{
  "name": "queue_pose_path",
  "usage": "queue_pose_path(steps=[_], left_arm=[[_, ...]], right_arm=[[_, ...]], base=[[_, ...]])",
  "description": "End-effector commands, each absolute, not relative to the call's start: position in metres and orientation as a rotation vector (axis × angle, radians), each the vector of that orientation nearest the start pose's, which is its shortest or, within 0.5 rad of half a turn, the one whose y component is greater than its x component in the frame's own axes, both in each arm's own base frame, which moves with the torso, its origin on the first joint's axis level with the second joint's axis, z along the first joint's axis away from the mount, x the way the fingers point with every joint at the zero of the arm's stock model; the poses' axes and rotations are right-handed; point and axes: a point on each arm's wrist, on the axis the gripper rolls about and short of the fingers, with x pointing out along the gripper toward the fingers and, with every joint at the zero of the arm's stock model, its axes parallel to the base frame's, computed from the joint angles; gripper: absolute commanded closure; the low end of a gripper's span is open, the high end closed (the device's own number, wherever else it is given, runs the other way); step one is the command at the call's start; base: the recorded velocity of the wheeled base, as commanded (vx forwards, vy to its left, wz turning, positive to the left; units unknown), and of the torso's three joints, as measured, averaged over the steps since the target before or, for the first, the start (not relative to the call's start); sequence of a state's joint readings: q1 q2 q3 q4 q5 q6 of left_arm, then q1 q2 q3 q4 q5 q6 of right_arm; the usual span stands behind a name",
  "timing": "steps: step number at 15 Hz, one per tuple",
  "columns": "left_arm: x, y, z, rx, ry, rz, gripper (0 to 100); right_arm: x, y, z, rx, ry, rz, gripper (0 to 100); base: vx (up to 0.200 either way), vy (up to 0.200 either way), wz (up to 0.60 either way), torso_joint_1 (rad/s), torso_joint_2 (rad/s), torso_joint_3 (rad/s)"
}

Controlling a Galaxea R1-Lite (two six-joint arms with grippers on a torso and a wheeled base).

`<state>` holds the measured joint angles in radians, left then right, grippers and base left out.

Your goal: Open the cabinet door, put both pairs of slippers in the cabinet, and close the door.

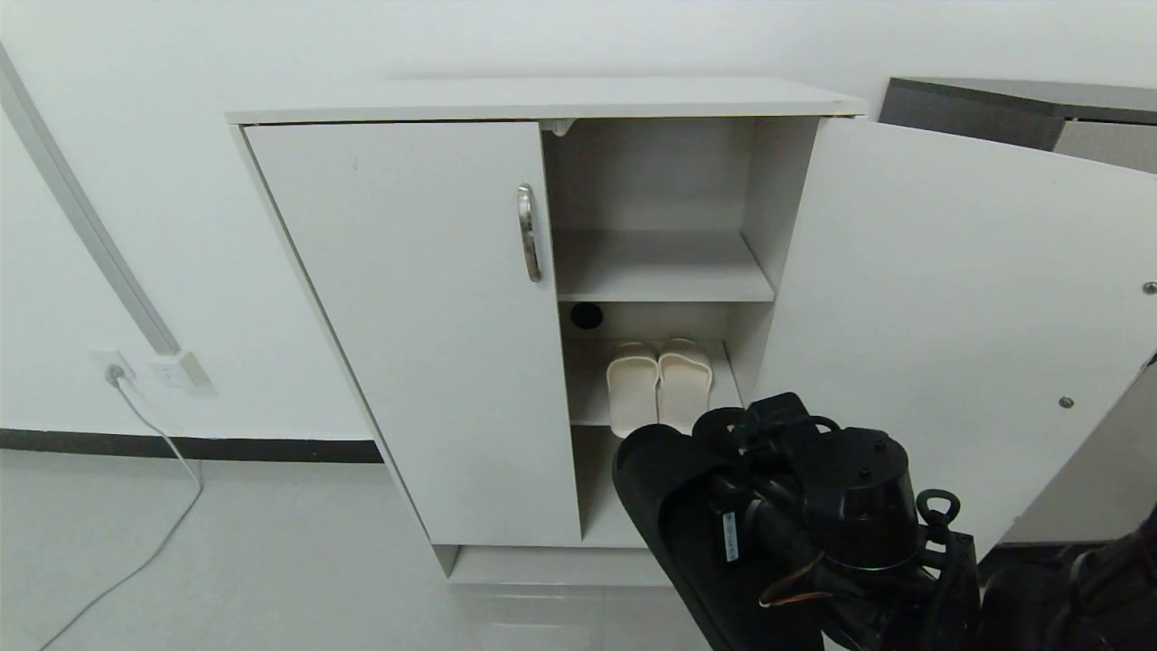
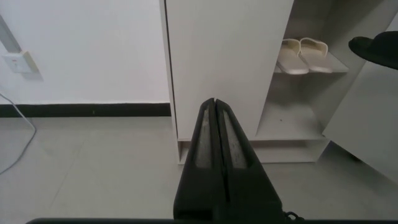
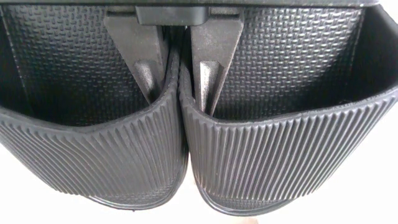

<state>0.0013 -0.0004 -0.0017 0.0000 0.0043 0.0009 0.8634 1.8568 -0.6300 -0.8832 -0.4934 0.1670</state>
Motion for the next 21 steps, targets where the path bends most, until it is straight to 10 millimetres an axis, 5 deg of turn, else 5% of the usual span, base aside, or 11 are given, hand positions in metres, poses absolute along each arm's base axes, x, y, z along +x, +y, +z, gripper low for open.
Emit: queue_pose_path(steps=[1,3,9,11,18,21], left_arm=[[-0.023,0.0,0.076,0.002,-0.002,0.005,100],[-0.023,0.0,0.076,0.002,-0.002,0.005,100],[-0.023,0.0,0.076,0.002,-0.002,0.005,100],[-0.023,0.0,0.076,0.002,-0.002,0.005,100],[-0.023,0.0,0.076,0.003,-0.002,0.005,100],[-0.023,0.0,0.076,0.003,-0.002,0.003,100]], right_arm=[[0.214,0.236,0.11,-0.056,0.292,0.346,100],[0.227,0.258,0.126,-0.043,0.283,0.282,100],[0.252,0.308,0.222,0.098,0.326,0.022,100],[0.255,0.311,0.233,0.094,0.291,0.006,100],[0.259,0.315,0.229,0.048,0.288,-0.001,100],[0.259,0.314,0.234,0.044,0.277,0.002,100]], base=[[0.0,0.0,0.0,0.0,0.0,0.0],[0.0,0.0,0.0,0.0,0.0,0.0],[0.0,0.0,0.0,0.0,0.0,0.0],[0.0,0.0,0.0,0.0,0.0,0.0],[0.0,0.0,0.0,0.0,0.0,0.0],[0.2,0.0,0.0,0.002,0.0,0.001]])
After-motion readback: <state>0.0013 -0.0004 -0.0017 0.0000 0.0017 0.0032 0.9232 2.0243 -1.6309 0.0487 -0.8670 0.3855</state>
